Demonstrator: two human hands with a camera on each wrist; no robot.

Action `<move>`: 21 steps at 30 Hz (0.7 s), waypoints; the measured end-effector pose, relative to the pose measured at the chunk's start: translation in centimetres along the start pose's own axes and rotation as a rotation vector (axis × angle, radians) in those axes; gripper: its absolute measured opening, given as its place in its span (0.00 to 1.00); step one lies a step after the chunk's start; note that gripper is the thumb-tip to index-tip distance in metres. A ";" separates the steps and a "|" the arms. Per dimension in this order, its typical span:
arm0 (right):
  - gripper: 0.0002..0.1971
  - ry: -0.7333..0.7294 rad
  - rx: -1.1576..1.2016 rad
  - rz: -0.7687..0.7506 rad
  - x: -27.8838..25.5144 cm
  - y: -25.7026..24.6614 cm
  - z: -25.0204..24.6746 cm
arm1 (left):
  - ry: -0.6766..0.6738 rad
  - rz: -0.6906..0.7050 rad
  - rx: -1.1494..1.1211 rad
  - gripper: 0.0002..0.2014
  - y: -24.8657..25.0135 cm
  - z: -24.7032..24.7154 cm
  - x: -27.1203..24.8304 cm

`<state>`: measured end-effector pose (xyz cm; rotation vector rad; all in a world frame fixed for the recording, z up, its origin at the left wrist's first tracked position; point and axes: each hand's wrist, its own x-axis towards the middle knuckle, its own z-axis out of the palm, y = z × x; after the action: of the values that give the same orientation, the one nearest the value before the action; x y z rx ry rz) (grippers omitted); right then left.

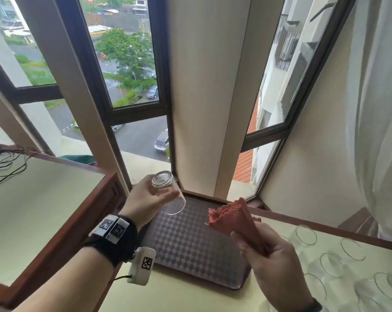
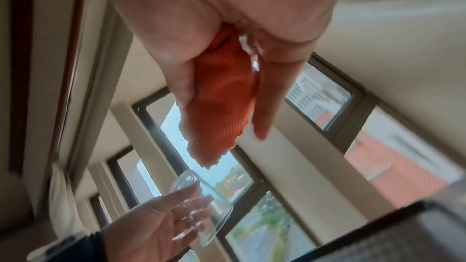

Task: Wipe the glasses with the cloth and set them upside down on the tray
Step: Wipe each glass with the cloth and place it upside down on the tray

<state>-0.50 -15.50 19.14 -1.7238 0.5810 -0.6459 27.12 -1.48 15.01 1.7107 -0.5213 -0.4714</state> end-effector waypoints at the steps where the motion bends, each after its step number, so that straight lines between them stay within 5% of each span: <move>1: 0.14 -0.002 -0.133 -0.077 0.1 0.8 0.4 | 0.008 -0.012 0.078 0.27 -1.4 0.0 0.8; 4: 0.09 0.017 -0.510 -0.224 0.5 2.3 1.3 | 0.031 -0.070 0.230 0.25 -5.2 0.3 3.1; 7: 0.11 -0.062 -0.498 -0.325 0.8 2.8 2.0 | -0.018 -0.134 0.338 0.28 -8.3 0.4 5.6; 12: 0.16 -0.143 -0.561 -0.193 0.6 4.2 2.8 | -0.039 -0.215 0.494 0.29 -11.8 0.8 9.2; 21: 0.20 0.027 -0.579 0.019 0.1 5.5 2.0 | 0.005 -0.279 0.538 0.31 -15.2 2.2 14.2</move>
<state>0.63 -15.43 13.38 -2.2440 0.8611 -0.5143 38.82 -8.79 -0.73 2.3182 -0.4296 -0.5577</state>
